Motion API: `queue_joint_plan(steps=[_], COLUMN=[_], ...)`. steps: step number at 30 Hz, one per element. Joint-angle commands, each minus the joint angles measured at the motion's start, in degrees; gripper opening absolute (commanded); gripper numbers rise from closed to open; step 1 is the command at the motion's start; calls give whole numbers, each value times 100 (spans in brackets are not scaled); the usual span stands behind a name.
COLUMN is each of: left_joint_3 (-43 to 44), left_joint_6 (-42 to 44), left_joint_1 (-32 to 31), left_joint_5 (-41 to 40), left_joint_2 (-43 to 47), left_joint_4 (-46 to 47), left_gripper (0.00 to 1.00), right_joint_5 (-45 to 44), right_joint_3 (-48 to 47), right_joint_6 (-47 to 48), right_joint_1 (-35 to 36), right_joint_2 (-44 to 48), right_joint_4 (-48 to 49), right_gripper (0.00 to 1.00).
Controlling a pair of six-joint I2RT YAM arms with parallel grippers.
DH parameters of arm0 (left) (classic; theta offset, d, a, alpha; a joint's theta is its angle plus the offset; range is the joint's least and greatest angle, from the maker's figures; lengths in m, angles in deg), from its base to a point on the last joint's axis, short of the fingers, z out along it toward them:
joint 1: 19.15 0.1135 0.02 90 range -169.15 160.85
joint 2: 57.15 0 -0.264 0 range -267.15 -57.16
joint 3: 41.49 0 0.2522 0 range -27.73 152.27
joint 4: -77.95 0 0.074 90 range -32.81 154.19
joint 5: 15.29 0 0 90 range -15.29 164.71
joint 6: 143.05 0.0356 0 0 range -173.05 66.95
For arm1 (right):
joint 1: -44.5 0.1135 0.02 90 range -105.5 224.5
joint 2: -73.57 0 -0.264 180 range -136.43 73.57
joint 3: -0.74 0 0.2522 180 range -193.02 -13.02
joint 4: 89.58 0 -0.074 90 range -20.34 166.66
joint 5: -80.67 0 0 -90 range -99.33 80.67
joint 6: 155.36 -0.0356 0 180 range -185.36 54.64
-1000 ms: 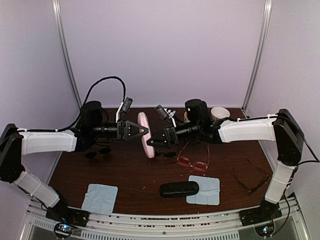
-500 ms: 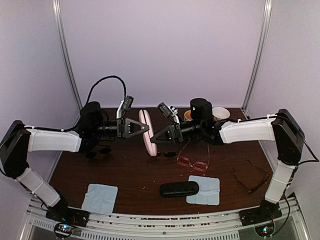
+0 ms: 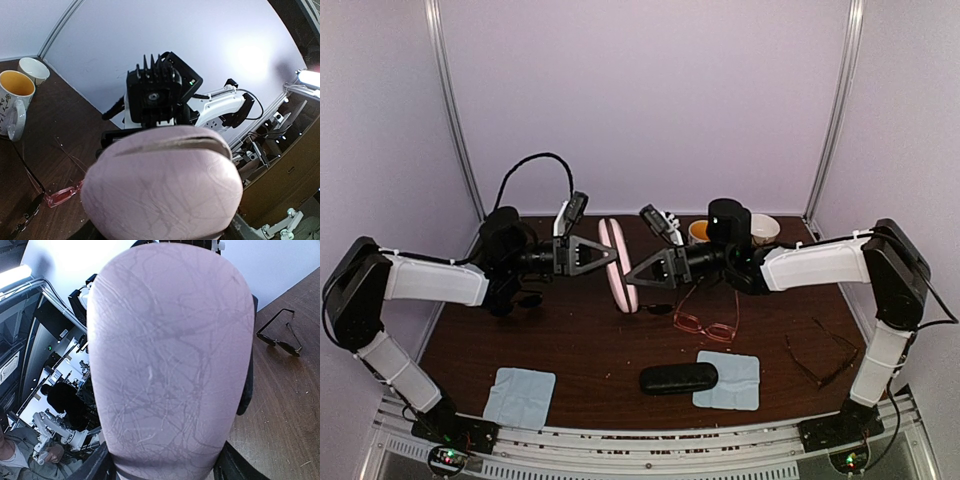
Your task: Organize the sunglasses
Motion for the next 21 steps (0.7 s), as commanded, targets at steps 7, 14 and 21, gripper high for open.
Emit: queue_joint_plan(steps=[7,14,21], left_joint_3=[291,460,572], left_joint_6=[1914,2629,3259], left_joint_1=[-203,-202,-204], left_joint_5=[532,280,-143], left_joint_2=[779,883,1002], left_joint_4=[-2174,-3227,-4253], left_gripper=[5,18,40], right_joint_5=[-505,-414,-351], right_joint_3=[206,272,375], right_joint_6=[-127,-294,-460], right_joint_1=[-248,-249,-249], right_joint_2=[398,586,742], right_joint_4=[-139,50,237], right_gripper=[30,26,22])
